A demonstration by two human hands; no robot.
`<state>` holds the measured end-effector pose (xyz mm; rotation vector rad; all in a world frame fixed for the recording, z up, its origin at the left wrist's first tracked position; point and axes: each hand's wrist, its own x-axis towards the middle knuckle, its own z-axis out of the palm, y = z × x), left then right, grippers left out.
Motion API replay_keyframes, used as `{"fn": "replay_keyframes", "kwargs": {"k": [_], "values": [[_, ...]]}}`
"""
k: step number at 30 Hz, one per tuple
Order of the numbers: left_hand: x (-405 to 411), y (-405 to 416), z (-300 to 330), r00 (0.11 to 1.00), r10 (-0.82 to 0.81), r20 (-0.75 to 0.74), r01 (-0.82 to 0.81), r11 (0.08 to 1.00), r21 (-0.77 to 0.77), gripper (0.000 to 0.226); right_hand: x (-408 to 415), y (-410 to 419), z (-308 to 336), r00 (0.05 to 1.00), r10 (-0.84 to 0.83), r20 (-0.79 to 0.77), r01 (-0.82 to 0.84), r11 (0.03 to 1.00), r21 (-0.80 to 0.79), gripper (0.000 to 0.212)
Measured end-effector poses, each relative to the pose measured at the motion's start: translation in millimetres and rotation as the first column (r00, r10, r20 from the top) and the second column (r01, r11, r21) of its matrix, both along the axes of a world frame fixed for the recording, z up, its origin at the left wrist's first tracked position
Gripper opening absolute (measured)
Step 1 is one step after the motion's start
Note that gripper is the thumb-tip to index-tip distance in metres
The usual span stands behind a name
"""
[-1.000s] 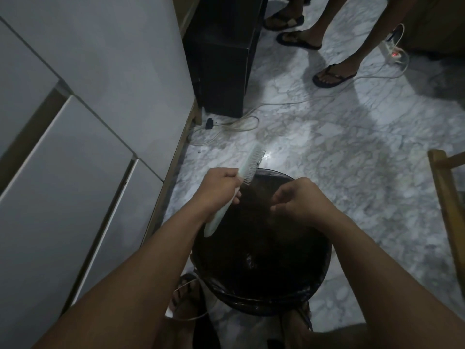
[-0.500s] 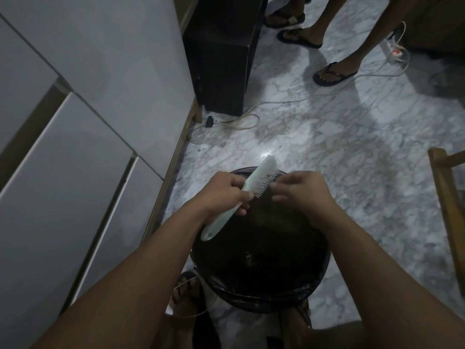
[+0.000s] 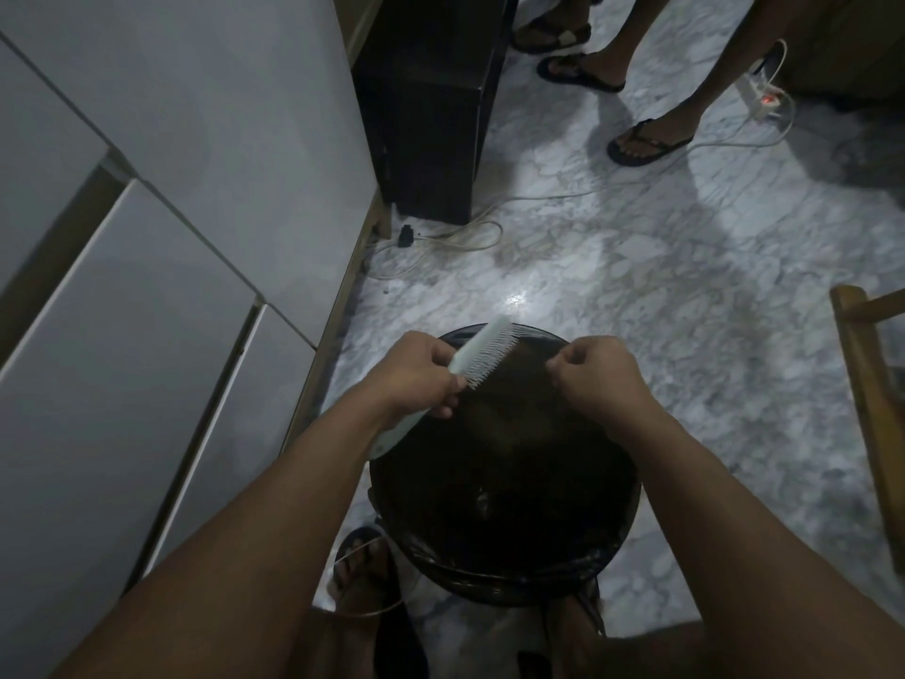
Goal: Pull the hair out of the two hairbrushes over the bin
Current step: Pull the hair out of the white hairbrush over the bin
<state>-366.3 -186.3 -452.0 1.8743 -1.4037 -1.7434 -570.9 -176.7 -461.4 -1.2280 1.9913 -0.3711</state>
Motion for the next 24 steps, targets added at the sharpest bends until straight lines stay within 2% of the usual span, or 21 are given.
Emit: {"fn": "replay_keyframes", "kwargs": {"k": [4,6,7,10,12,14,16,19,24], "values": [[6,-2,-1,1.0,-0.005,0.004,0.005,1.0,0.018,0.02,-8,2,1,0.998,0.043,0.038,-0.049,0.982,0.182,0.018],[4,-1,1,0.999,-0.051,-0.002,0.051,0.999,0.008,0.022,-5,5,2,0.994,0.06,0.095,-0.082,0.967,0.242,0.007],[3,0,2,0.998,-0.069,-0.003,0.07,0.998,0.003,0.023,-3,5,2,0.992,0.058,0.115,-0.083,0.97,0.23,0.009],[1,2,6,0.995,-0.104,-0.004,0.104,0.995,0.005,0.024,3,2,1,0.966,-0.064,0.249,0.03,0.99,0.137,0.038],[1,2,7,0.992,-0.128,-0.005,0.128,0.992,0.014,0.026,7,0,3,0.887,-0.151,0.437,0.097,0.985,0.144,0.036],[1,3,9,0.991,-0.135,-0.017,0.135,0.991,0.017,0.026,9,-1,5,0.848,-0.145,0.51,0.08,0.986,0.147,0.026],[2,2,11,0.991,-0.129,-0.032,0.129,0.991,0.018,0.023,9,0,5,0.888,-0.101,0.449,0.065,0.993,0.096,0.021],[6,1,13,0.993,-0.114,-0.042,0.115,0.993,0.03,0.024,4,-1,4,0.957,-0.02,0.289,0.013,1.0,0.029,0.028],[9,-2,19,0.997,-0.029,-0.07,0.034,0.997,0.07,0.019,-4,-1,11,0.947,0.064,0.315,-0.093,0.993,0.076,0.026]]}}
